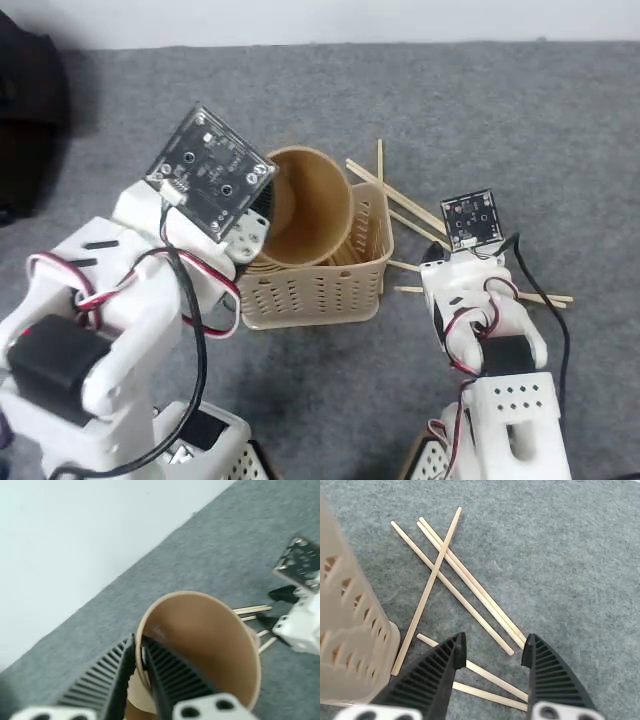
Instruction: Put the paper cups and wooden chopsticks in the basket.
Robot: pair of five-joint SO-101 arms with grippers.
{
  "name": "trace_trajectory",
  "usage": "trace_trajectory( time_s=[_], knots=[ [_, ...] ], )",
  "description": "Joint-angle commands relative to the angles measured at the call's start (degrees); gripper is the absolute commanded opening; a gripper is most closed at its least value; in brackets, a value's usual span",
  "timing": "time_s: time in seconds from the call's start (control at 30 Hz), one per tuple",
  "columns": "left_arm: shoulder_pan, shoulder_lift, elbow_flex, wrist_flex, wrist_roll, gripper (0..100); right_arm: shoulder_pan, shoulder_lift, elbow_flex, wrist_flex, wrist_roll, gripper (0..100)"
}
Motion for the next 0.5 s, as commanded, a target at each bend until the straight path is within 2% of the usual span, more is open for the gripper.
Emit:
trace_trajectory(
  time_s=[0.0,0.17,0.37,0.47],
  knots=[
    [1.32,0.09,1.27,0.62,3.25,1,-0.04,-0.66,-0.44,-1.19,0.88,19.4],
    [0.62,-0.26,8.04,0.09,6.07,1,-0.04,-0.66,-0.44,-1.19,0.88,19.4],
    [-10.73,-0.09,8.84,-3.6,5.98,1,-0.04,-0.66,-0.44,-1.19,0.88,19.4],
    [-14.59,-0.35,8.84,-3.96,6.07,5,-0.04,-0.66,-0.44,-1.19,0.88,19.4]
  ],
)
